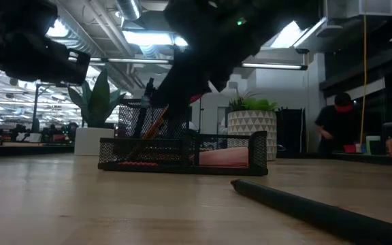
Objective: Pick and place office supplies into organizer
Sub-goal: Put the blue binder clip into the desk organizer, then put the orange pencil into the desk organizer
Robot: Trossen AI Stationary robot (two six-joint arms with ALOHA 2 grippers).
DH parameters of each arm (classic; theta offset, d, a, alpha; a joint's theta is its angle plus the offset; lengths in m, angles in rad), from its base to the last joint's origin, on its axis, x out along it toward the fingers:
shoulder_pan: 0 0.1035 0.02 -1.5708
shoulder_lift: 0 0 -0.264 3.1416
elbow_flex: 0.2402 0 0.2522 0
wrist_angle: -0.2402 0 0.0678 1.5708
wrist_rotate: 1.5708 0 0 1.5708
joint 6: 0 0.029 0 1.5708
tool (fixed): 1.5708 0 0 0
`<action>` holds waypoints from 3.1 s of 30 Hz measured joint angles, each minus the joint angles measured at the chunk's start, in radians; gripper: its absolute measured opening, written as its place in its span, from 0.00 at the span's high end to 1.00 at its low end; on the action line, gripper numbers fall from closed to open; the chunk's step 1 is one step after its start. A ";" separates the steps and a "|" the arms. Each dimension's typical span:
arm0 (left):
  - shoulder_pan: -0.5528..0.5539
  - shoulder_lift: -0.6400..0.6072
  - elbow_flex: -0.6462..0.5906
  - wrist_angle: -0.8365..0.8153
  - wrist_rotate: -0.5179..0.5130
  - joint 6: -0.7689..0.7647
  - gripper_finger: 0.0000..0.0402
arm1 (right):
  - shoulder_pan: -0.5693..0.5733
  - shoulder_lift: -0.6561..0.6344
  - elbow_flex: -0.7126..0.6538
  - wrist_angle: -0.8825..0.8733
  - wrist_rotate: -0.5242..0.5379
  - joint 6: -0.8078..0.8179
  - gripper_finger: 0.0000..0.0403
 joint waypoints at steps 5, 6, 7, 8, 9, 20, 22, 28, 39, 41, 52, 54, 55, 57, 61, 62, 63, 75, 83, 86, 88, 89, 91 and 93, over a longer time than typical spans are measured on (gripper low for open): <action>0.000 0.000 0.000 -0.028 0.022 0.013 1.00 | 0.019 0.028 0.085 -0.132 0.092 0.084 1.00; 0.000 -0.001 0.000 -0.030 0.030 0.014 1.00 | 0.021 0.029 0.089 -0.135 0.100 0.100 1.00; 0.000 -0.001 0.000 -0.031 0.037 0.015 1.00 | 0.024 0.029 0.089 -0.142 0.107 0.113 1.00; 0.000 -0.001 0.000 -0.031 0.043 0.019 1.00 | 0.027 0.030 0.089 -0.144 0.113 0.120 1.00; 0.000 -0.001 0.000 -0.031 0.046 0.025 0.99 | 0.029 0.031 0.088 -0.144 0.116 0.122 1.00; 0.000 -0.001 0.000 -0.022 0.046 0.043 1.00 | 0.033 0.031 0.088 -0.228 0.143 0.229 1.00; 0.000 -0.001 0.000 -0.022 0.039 0.044 1.00 | 0.033 0.031 0.088 -0.228 0.143 0.236 1.00; 0.000 -0.001 0.000 -0.022 0.010 0.049 1.00 | 0.034 0.038 0.087 -0.230 0.127 0.283 1.00; 0.000 -0.001 0.000 -0.020 0.010 0.075 0.99 | 0.031 0.090 0.086 -0.147 0.106 0.252 1.00; 0.000 -0.001 0.000 -0.021 0.010 0.075 0.99 | 0.028 0.090 0.086 -0.153 0.105 0.271 1.00; 0.000 -0.001 0.000 -0.023 0.011 0.076 1.00 | 0.006 0.090 0.086 -0.158 0.065 0.246 0.92; 0.000 -0.001 0.000 -0.023 0.011 0.076 0.99 | 0.006 0.090 0.086 -0.152 0.063 0.232 0.88; 0.000 -0.001 0.000 -0.023 0.011 0.075 0.99 | 0.007 0.090 0.086 -0.152 0.062 0.229 0.86; 0.000 -0.001 0.000 -0.023 0.011 0.075 0.99 | 0.007 0.091 0.086 -0.153 0.061 0.228 0.82; 0.000 -0.001 0.000 -0.023 0.011 0.066 1.00 | 0.006 0.088 0.086 -0.154 0.060 0.217 0.78; 0.000 -0.001 0.000 -0.023 0.011 0.058 0.99 | 0.006 0.082 0.086 -0.157 0.059 0.214 0.78; 0.000 -0.001 0.000 -0.022 0.011 0.048 0.99 | 0.008 0.073 0.086 -0.166 0.060 0.205 0.78; 0.000 -0.001 0.000 0.011 -0.005 -0.060 1.00 | 0.098 0.010 0.088 -0.219 0.209 0.112 0.98; 0.000 -0.001 0.000 0.024 -0.005 -0.042 1.00 | 0.100 -0.058 0.056 -0.309 0.272 0.123 0.99; 0.000 -0.001 0.000 0.056 -0.005 -0.055 0.99 | 0.100 -0.114 -0.030 -0.306 0.341 0.191 1.00; 0.000 -0.001 0.000 0.078 -0.005 -0.055 1.00 | 0.099 -0.155 -0.113 -0.272 0.342 0.227 1.00; 0.000 -0.001 0.000 0.085 -0.006 -0.045 1.00 | 0.101 -0.177 -0.163 -0.245 0.342 0.236 1.00; 0.001 -0.001 0.000 0.096 -0.015 -0.015 1.00 | 0.106 -0.227 -0.257 -0.164 0.339 0.243 1.00; 0.004 -0.001 0.000 0.098 -0.082 -0.004 0.99 | 0.107 -0.287 -0.354 -0.052 0.336 0.226 1.00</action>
